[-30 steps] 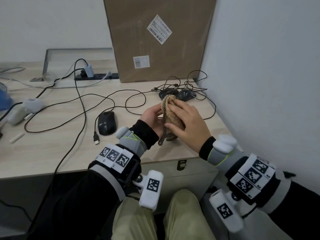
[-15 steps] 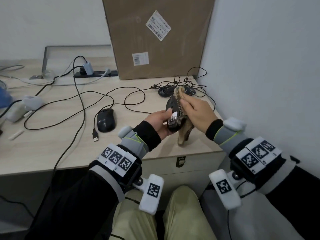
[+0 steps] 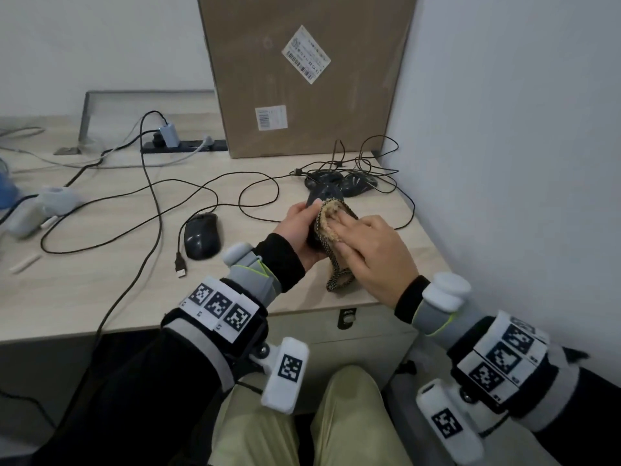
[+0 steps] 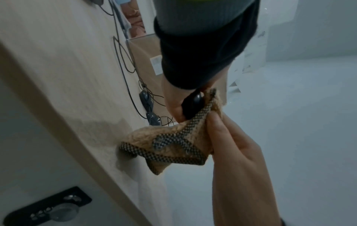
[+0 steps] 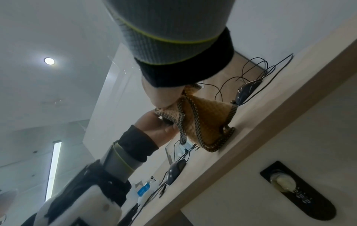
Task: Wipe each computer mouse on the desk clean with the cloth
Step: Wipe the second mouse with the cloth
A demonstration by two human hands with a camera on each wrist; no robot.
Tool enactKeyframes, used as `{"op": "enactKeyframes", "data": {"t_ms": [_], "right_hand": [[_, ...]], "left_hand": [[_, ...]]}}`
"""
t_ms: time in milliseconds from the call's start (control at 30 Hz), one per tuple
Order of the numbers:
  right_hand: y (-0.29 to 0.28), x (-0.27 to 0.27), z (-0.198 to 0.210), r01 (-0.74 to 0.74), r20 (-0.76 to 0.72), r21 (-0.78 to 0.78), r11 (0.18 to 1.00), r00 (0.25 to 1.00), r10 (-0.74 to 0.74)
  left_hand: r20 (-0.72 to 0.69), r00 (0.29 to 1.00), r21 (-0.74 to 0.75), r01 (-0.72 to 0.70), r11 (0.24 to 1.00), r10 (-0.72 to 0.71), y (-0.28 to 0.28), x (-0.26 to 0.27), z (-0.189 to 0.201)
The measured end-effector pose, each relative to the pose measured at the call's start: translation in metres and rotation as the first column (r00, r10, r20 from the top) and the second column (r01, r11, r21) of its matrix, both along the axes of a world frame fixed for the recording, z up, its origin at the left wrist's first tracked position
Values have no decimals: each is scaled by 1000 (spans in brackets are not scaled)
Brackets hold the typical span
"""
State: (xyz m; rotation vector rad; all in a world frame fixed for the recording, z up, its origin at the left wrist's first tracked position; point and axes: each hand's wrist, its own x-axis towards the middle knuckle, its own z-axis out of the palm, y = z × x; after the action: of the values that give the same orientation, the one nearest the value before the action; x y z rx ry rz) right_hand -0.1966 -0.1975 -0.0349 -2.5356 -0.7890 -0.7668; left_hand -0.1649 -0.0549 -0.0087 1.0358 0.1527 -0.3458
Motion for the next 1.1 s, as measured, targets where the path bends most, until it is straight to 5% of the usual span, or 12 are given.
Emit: {"op": "enactKeyframes", "data": {"t_ms": [300,500,600,700,867,1100], "right_hand": [[7,41,25,153,-303,249,956,950,-73],[24,0,-6,-88,-137,94,992,986,100],[23,4,-7,-155,-145,-10,988,978,152],[22,25,7,-94,-240,65,993,965,107],[24,36,14,90,-338,275,957,941,8],[38,-2,-10,-208,-149,66,976,965,215]], "left_hand": [[59,989,44,130,991,-133,-6,-9,0],[-62,998,-141,12,990,-20,5,1,2],[-107,989,-154,88,984,-105,7,-3,-4],[-72,982,-87,166,982,-173,5,-6,-5],[-45,995,-53,92,994,-94,3,-12,1],[-145,989,-196,-13,981,-16,14,-2,1]]}}
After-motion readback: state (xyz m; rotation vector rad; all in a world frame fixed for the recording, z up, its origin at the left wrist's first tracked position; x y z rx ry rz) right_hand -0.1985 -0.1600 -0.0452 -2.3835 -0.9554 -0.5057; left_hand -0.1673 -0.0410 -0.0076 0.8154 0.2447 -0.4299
